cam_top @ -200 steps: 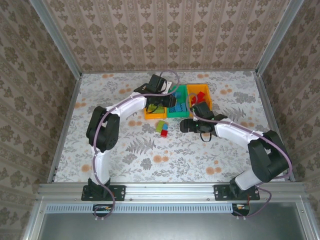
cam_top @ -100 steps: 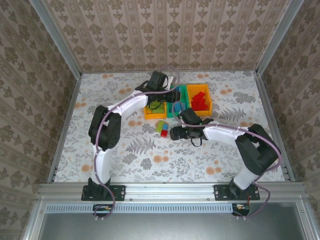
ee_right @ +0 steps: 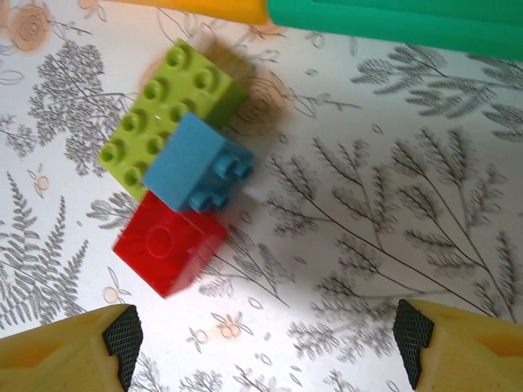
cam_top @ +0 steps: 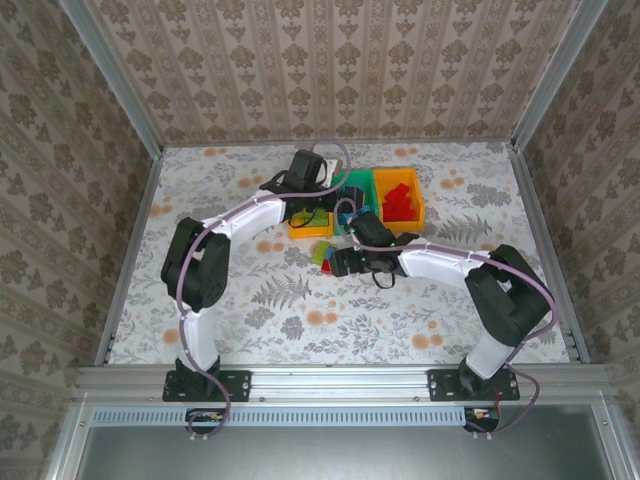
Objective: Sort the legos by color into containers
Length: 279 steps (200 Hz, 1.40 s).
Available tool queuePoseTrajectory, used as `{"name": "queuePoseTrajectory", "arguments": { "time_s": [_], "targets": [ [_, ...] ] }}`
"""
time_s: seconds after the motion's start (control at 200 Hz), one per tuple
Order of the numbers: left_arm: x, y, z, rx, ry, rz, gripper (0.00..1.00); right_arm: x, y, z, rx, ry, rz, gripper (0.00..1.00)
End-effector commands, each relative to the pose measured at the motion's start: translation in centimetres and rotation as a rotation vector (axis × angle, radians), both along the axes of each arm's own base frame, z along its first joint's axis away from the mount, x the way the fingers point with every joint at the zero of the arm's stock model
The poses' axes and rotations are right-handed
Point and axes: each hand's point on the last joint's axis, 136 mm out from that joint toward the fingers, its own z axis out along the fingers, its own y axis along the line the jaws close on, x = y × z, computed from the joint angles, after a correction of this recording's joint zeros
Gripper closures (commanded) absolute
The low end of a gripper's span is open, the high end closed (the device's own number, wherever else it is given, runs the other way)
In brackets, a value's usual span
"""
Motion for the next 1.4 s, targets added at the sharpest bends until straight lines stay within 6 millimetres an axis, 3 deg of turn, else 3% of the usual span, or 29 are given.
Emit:
{"name": "queuePoseTrajectory", "arguments": {
  "time_s": [0.0,0.245,0.695,0.895,1.16,1.39],
  "targets": [
    [-0.3,1.5,1.7,0.005,-0.055,0.011,0.0,1.3,1.1,0.2,-0.013,-0.027,0.012,0.16],
    [-1.1,3.6,0.6,0.021,-0.038,0.04,0.0,2.7,2.6,-0.6,-0.001,-0.007,-0.005,0.16],
    [-1.3,3.8,-0.3,0.031,-0.021,0.035,0.0,3.6,3.0,-1.6,0.007,0.062,-0.109,0.19],
    [-1.3,4.1,-0.4,0.03,-0.018,0.04,0.0,3.8,2.9,-2.3,-0.02,0.088,-0.121,0.31],
    [-1.6,4.4,-0.4,0.031,-0.017,0.037,0.0,3.7,2.6,-2.6,-0.035,0.088,-0.124,0.59],
    [-1.8,4.5,-0.5,0.03,-0.011,0.036,0.0,3.6,2.1,-1.6,-0.043,0.06,-0.124,0.66]
  ]
}}
